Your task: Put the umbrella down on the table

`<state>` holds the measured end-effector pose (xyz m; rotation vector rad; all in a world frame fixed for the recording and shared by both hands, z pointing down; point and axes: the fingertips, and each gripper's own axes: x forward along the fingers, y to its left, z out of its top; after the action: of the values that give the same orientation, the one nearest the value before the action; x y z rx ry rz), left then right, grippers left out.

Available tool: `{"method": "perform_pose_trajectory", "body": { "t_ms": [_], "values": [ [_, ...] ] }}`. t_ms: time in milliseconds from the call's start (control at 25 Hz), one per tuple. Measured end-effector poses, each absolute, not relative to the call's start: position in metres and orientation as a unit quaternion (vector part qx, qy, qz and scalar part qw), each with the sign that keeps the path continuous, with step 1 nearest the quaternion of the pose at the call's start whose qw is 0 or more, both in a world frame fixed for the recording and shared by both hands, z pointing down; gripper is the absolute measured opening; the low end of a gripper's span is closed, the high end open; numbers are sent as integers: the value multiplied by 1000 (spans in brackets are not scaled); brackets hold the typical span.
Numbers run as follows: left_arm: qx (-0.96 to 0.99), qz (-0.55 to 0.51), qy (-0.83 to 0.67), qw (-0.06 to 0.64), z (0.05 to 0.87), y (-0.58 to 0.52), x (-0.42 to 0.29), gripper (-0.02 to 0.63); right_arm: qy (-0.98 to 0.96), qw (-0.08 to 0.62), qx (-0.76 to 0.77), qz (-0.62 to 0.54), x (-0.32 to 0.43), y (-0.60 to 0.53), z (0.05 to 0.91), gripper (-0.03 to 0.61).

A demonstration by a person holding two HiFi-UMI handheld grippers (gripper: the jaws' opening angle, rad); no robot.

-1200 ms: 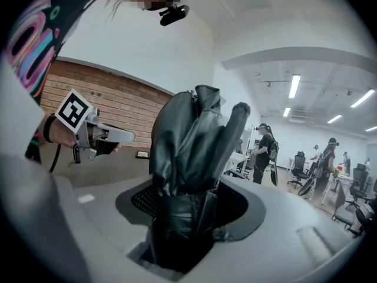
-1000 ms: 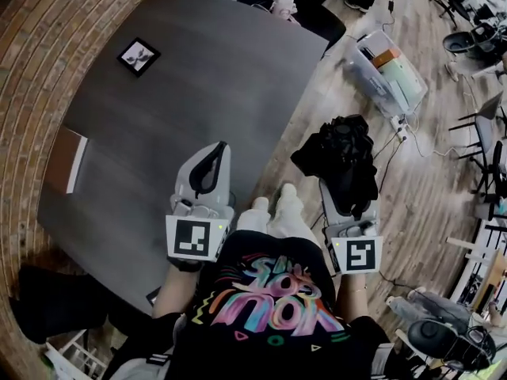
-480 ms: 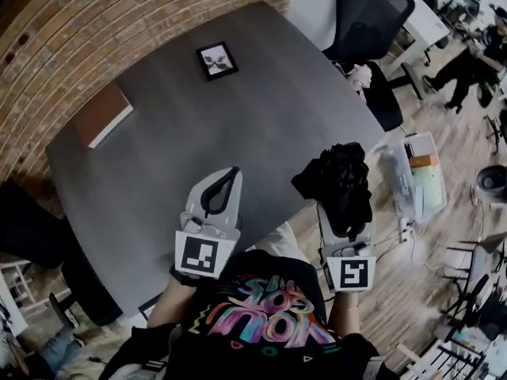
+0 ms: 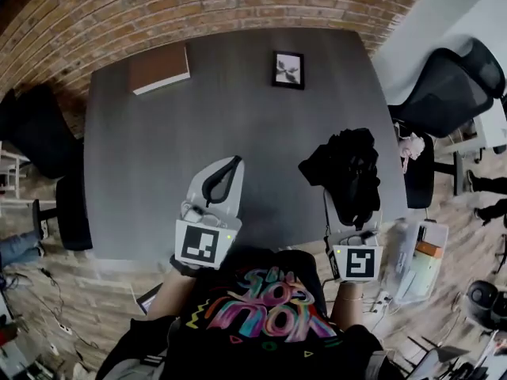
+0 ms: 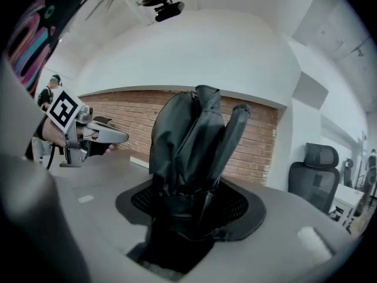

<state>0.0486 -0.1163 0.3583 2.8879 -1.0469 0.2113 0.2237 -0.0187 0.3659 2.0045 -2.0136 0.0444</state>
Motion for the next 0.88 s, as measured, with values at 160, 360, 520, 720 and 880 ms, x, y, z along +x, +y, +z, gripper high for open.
{"method": "perform_pose_trajectory", "body": {
  "t_ms": [160,360,520,720,880],
  "values": [
    [916,66,-396,25,355,-116,36,0,-736,131,665,7,224,-40,365,247],
    [888,65,-454,29,354,-127,-4,0,-781,140,608,3,196,-73,373,247],
    [876,64,-478,26,350,-124,-20,0,-797,131,589,-6,185,-82,369,247],
    [870,68,-487,26,351,-119,-24,0,-805,122,581,-10,182,-84,365,247],
    [870,63,-489,29,350,-127,-30,0,-803,131,581,-1,175,-89,367,247]
  ]
}}
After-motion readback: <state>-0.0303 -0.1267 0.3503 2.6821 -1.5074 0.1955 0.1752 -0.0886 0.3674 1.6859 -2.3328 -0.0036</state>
